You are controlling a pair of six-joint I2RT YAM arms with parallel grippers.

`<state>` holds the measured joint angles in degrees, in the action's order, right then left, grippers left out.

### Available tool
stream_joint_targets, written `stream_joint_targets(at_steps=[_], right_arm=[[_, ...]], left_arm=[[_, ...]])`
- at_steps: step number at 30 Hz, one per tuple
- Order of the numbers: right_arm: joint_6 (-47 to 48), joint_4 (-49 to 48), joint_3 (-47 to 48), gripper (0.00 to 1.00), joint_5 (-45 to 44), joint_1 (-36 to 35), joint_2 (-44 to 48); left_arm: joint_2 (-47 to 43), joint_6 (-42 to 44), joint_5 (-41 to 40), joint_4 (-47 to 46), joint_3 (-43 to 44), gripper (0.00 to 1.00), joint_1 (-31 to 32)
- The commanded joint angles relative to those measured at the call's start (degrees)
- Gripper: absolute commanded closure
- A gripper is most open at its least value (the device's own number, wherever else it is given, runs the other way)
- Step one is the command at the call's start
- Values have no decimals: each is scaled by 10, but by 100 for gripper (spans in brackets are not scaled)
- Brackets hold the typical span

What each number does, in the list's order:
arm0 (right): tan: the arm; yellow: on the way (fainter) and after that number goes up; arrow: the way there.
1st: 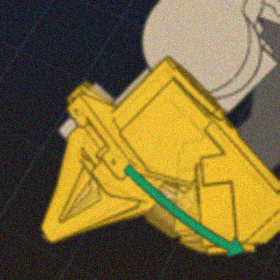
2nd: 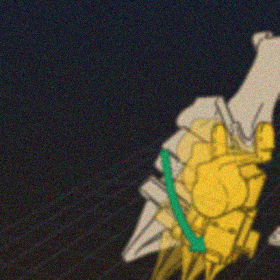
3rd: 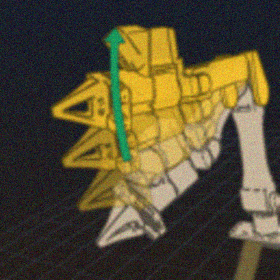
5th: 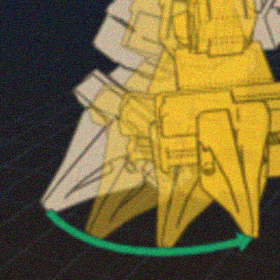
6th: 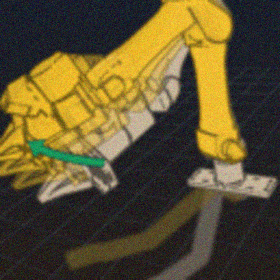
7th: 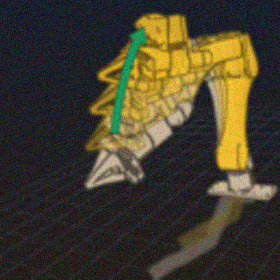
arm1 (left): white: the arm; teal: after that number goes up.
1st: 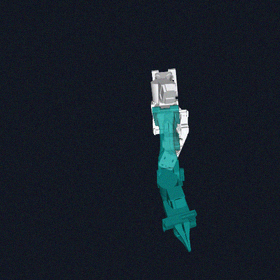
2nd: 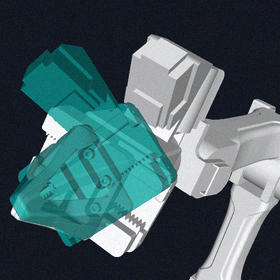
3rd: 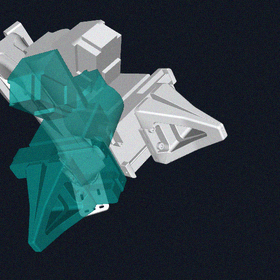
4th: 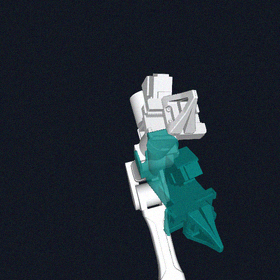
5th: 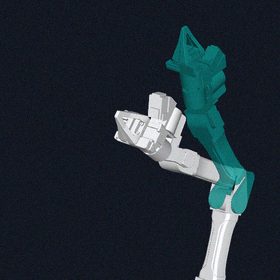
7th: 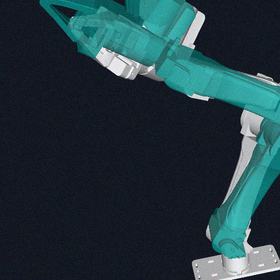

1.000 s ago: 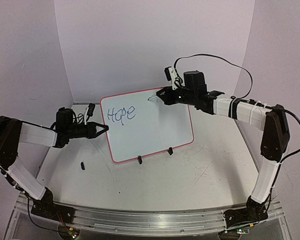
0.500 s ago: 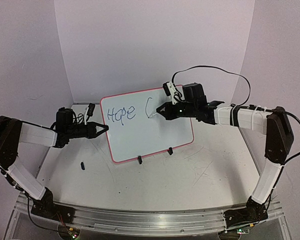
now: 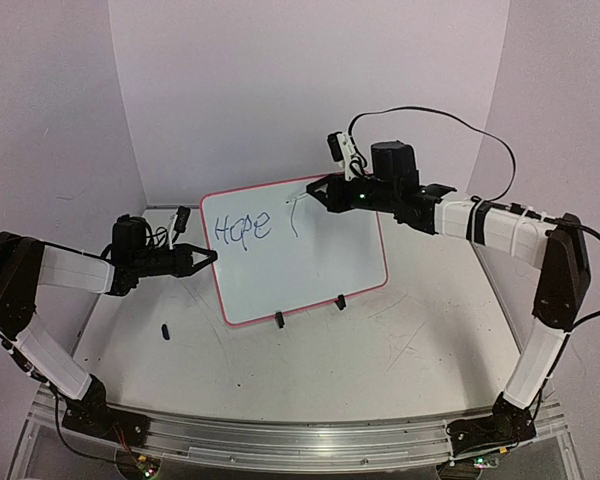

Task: Write a sentence on the whiteboard

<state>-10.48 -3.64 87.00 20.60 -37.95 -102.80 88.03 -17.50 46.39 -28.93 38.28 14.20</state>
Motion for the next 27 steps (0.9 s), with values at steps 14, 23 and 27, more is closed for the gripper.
stream_joint_targets(at_steps=[14,23,27], right_arm=[[-10,-19,40,100,-26,-2,-51],[-7,-12,40,100,-58,-2,-59],[1,-11,28,100,-90,-1,-45]], left_arm=[[4,36,-79,32,24,100,1],[3,38,-80,35,24,100,0],[4,40,-82,35,24,100,1]])
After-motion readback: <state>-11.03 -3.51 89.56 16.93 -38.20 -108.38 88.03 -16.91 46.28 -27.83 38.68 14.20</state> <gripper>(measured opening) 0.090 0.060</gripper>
